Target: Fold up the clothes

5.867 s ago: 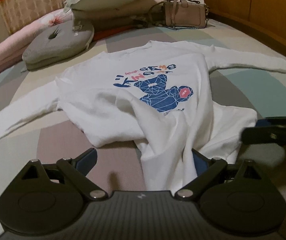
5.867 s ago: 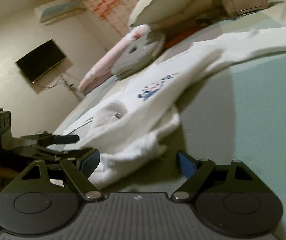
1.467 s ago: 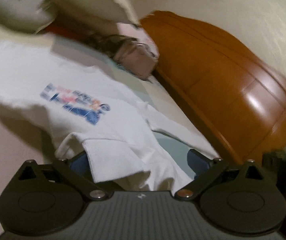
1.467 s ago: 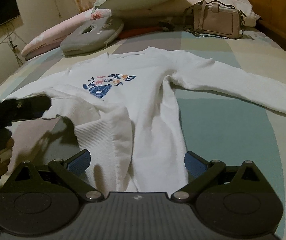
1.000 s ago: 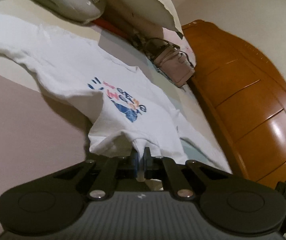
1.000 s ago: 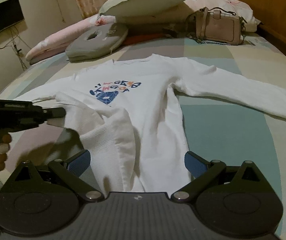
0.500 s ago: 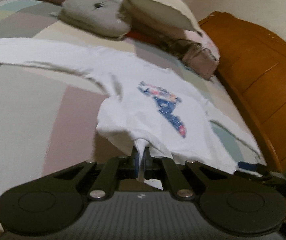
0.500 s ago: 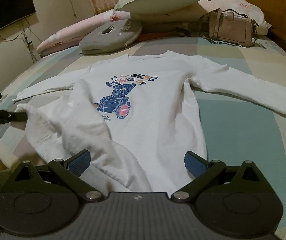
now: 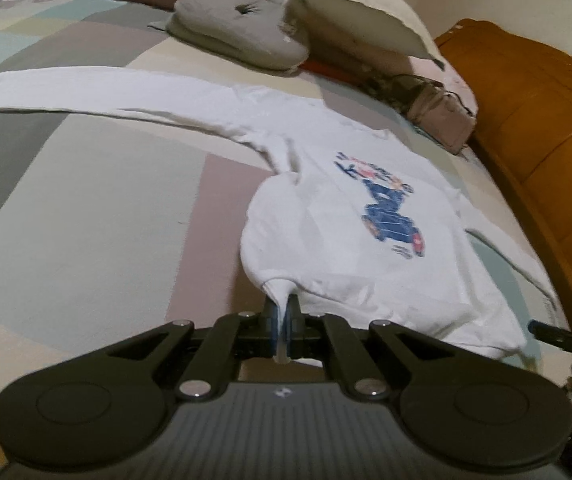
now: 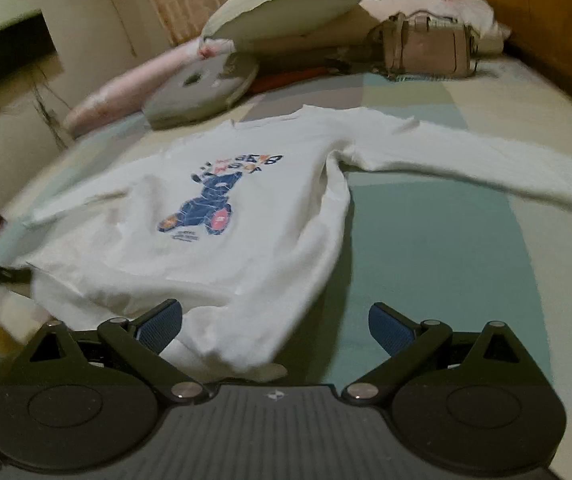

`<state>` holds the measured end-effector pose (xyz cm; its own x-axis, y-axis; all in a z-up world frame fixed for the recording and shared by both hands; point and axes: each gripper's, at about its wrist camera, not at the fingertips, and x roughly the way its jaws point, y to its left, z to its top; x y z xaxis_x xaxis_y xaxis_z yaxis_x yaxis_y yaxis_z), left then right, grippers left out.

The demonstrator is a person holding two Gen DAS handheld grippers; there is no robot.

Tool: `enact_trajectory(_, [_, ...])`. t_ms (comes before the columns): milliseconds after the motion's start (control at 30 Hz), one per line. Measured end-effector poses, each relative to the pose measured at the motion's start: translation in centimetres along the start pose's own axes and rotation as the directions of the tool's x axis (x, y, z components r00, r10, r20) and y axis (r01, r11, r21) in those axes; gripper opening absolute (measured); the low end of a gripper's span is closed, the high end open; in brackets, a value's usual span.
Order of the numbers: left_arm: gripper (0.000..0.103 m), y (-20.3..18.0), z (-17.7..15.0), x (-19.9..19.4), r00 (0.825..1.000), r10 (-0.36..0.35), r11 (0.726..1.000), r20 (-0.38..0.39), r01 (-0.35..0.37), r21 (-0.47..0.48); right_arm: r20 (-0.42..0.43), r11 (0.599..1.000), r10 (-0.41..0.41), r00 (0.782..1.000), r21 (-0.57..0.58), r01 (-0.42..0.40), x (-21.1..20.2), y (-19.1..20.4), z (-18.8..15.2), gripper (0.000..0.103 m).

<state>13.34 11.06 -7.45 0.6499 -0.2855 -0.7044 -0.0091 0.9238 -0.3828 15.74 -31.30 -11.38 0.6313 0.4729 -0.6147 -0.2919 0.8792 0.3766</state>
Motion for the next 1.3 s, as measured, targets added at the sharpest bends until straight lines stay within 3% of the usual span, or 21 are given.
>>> enact_trajectory(133, [0.001, 2.0, 0.2, 1.3, 0.996, 0.076, 0.996, -0.036, -0.077, -0.033, -0.007, 0.979, 0.125, 0.992, 0.161, -0.122, 0.9, -2.7, -1.3, 0.101])
enact_trajectory(300, [0.002, 3.4, -0.2, 3.1, 0.989, 0.113, 0.991, -0.092, -0.119, -0.056, -0.023, 0.969, 0.214, 0.976, 0.128, -0.21, 2.7, -0.5, -2.5, 0.101])
enact_trajectory(367, [0.002, 3.5, -0.4, 3.5, 0.988, 0.117, 0.991, -0.099, -0.122, -0.049, -0.022, 0.963, 0.253, 0.967, 0.101, -0.249, 3.6, 0.3, -2.8, 0.096])
enact_trajectory(433, [0.002, 3.3, -0.3, 3.5, 0.987, 0.121, 0.991, -0.102, -0.125, -0.037, -0.023, 0.959, 0.274, 0.962, 0.077, -0.271, 4.7, 0.7, -3.3, 0.079])
enact_trajectory(467, [0.002, 3.2, -0.2, 3.4, 0.987, 0.122, 0.992, -0.104, -0.126, -0.028, -0.025, 0.959, 0.275, 0.961, 0.072, -0.273, 5.2, 0.9, -3.5, 0.075])
enact_trajectory(500, [0.002, 3.1, -0.2, 3.3, 0.987, 0.124, 0.992, -0.105, -0.127, -0.021, -0.027, 0.959, 0.277, 0.961, 0.064, -0.275, 5.5, 1.0, -3.6, 0.063])
enact_trajectory(533, [0.002, 3.0, -0.2, 3.1, 0.987, 0.126, 0.992, -0.104, -0.129, -0.015, -0.027, 0.96, 0.276, 0.961, 0.053, -0.274, 5.7, 1.1, -3.7, 0.039])
enact_trajectory(600, [0.002, 2.3, -0.2, 2.3, 0.988, 0.122, 0.992, -0.091, -0.122, 0.004, -0.048, 0.96, 0.277, 0.96, 0.053, -0.274, 5.5, 1.3, -3.6, 0.014])
enact_trajectory(900, [0.002, -1.1, -0.8, -2.1, 0.997, 0.038, 0.997, -0.072, -0.033, 0.07, -0.105, 0.968, 0.251, 0.962, 0.038, -0.249, 0.5, 0.6, -2.2, 0.011])
enact_trajectory(1000, [0.003, -1.4, -1.4, -2.2, 0.993, 0.031, 0.995, -0.117, -0.02, 0.1, -0.168, 0.984, 0.18, 0.969, 0.026, -0.178, 0.8, -0.1, -2.6, 0.012])
enact_trajectory(1033, [0.01, -1.4, -1.5, -2.1, 0.99, 0.064, 0.992, -0.126, -0.05, 0.115, -0.204, 0.989, 0.146, 0.968, 0.026, -0.144, 1.3, -0.3, -2.7, 0.014])
enact_trajectory(1100, [0.009, -1.0, -1.5, -2.3, 0.983, 0.125, 0.986, -0.136, -0.107, 0.13, -0.248, 0.996, 0.084, 0.965, 0.019, -0.082, 2.0, -0.5, -3.0, 0.017])
enact_trajectory(1133, [0.009, -0.6, -1.1, -2.7, 0.984, 0.13, 0.986, -0.125, -0.115, 0.12, -0.242, 0.997, 0.078, 0.967, 0.023, -0.075, 1.8, -0.7, -2.9, 0.024])
enact_trajectory(1233, [0.01, 0.1, 1.0, -3.7, 0.991, 0.117, 0.989, -0.069, -0.109, 0.104, -0.168, 0.998, 0.052, 0.984, 0.027, -0.049, 0.3, -0.8, -1.7, 0.046])
enact_trajectory(1300, [0.013, 0.0, 2.7, -3.0, 0.994, 0.1, 0.989, -0.04, -0.095, 0.116, -0.107, 0.999, 0.042, 0.993, 0.025, -0.039, -0.6, -0.9, -0.6, 0.046])
